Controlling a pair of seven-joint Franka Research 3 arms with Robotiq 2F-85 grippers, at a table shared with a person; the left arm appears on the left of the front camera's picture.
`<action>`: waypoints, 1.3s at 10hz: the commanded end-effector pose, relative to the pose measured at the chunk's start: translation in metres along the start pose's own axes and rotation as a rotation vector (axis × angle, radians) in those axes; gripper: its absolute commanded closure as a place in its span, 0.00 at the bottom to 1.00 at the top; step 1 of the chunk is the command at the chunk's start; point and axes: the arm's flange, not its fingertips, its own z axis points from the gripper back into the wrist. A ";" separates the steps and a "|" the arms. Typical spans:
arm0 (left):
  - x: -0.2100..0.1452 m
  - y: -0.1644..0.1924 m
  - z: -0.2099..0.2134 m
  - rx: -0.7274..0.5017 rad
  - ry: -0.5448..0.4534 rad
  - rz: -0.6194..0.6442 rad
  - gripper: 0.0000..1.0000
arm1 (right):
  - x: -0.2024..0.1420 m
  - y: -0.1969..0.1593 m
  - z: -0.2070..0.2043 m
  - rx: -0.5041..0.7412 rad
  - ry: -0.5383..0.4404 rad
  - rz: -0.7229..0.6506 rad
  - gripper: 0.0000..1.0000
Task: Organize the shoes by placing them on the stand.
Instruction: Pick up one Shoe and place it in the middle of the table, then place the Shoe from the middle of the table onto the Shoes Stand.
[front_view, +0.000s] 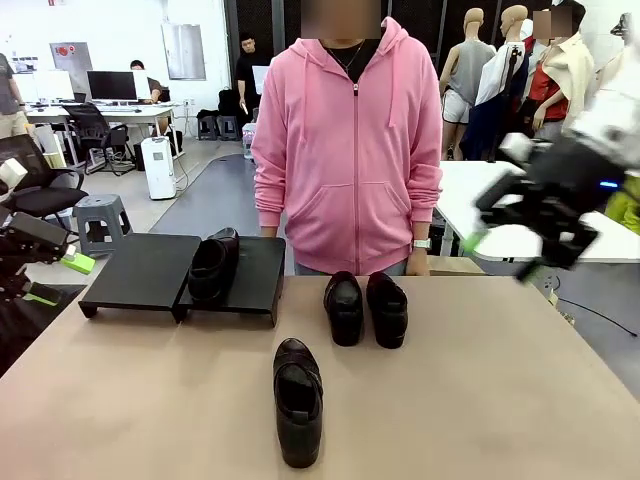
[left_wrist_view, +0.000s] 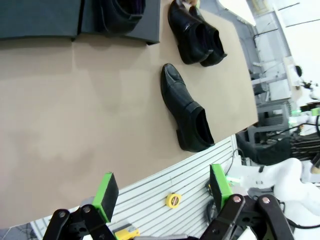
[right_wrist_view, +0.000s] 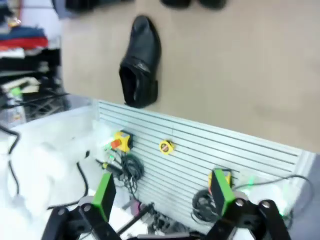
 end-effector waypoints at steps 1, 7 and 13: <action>0.000 0.002 0.001 -0.003 0.003 -0.016 0.05 | -0.012 -0.066 0.008 0.109 -0.018 -0.011 0.00; 0.000 0.002 0.001 -0.003 0.003 -0.016 0.05 | -0.035 -0.130 0.011 0.149 -0.064 -0.090 0.00; 0.000 0.002 0.001 -0.003 0.003 -0.016 0.05 | -0.035 -0.130 0.011 0.149 -0.064 -0.090 0.00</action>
